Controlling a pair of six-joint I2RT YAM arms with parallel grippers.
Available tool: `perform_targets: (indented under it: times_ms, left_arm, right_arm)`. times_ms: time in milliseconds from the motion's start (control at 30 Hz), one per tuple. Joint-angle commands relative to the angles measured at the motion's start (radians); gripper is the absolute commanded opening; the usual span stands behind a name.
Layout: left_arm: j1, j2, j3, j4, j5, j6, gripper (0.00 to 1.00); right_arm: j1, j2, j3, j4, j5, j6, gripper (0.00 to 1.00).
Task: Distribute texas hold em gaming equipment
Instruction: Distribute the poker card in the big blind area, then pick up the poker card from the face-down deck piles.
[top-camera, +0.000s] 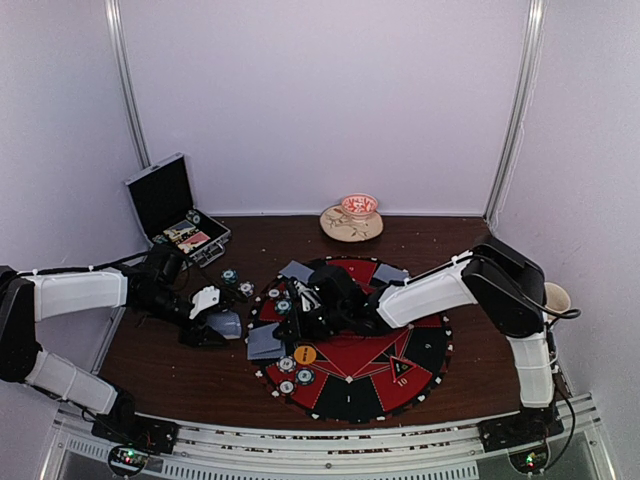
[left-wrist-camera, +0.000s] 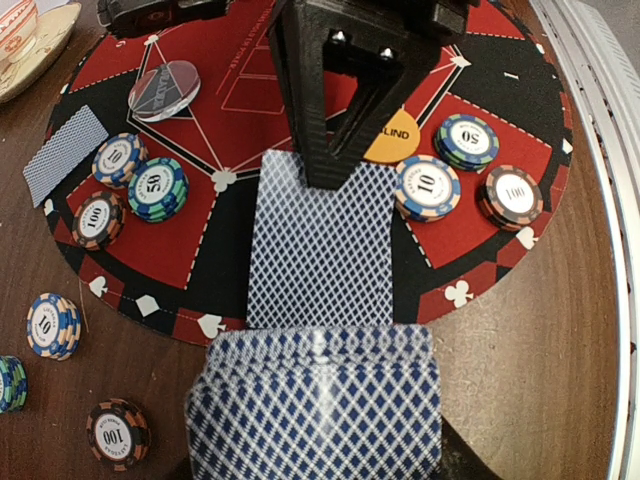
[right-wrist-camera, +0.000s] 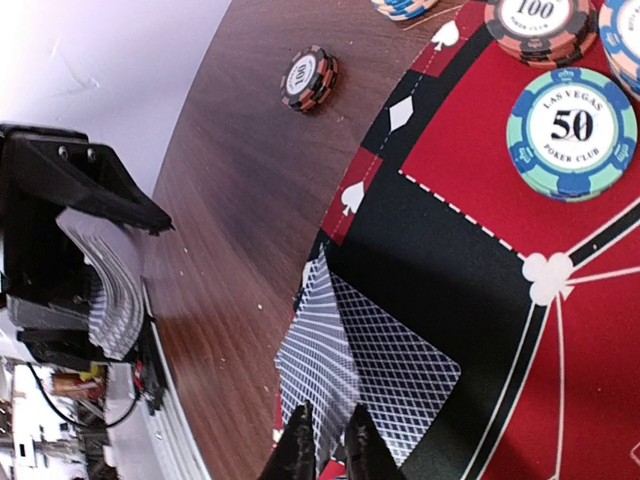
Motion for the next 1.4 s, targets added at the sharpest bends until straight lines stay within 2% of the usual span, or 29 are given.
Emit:
perform_targets:
  times_ms: [0, 200, 567, 667, 800, 1033, 1367]
  left_arm:
    - [0.007, 0.001, 0.003, 0.021, 0.014, 0.01, 0.52]
    - [0.007, 0.0, 0.003, 0.021, 0.014, 0.01, 0.52]
    - [0.006, -0.002, 0.002, 0.021, 0.014, 0.009, 0.52]
    - [0.006, 0.0, 0.003, 0.021, 0.014, 0.009, 0.52]
    - [0.006, 0.0, 0.003, 0.021, 0.013, 0.009, 0.52]
    - [0.007, -0.003, 0.003, 0.021, 0.014, 0.008, 0.52]
    - [0.007, -0.01, 0.0, 0.021, 0.016, 0.008, 0.52]
  right_arm:
    - [0.008, 0.004, 0.029, -0.044, 0.02, -0.029, 0.16]
    - [0.008, -0.011, 0.047, -0.096, 0.064, -0.049, 0.21]
    - [0.011, -0.086, 0.055, -0.192, 0.186, -0.098, 0.4]
    - [0.015, -0.119, 0.048, -0.198, 0.212, -0.103, 0.49]
    - [0.028, -0.152, 0.032, -0.124, 0.19, -0.084, 0.59]
    - [0.079, -0.086, 0.108, -0.014, 0.088, -0.02, 0.63]
    - [0.113, 0.038, 0.271, -0.046, 0.08, -0.002, 0.69]
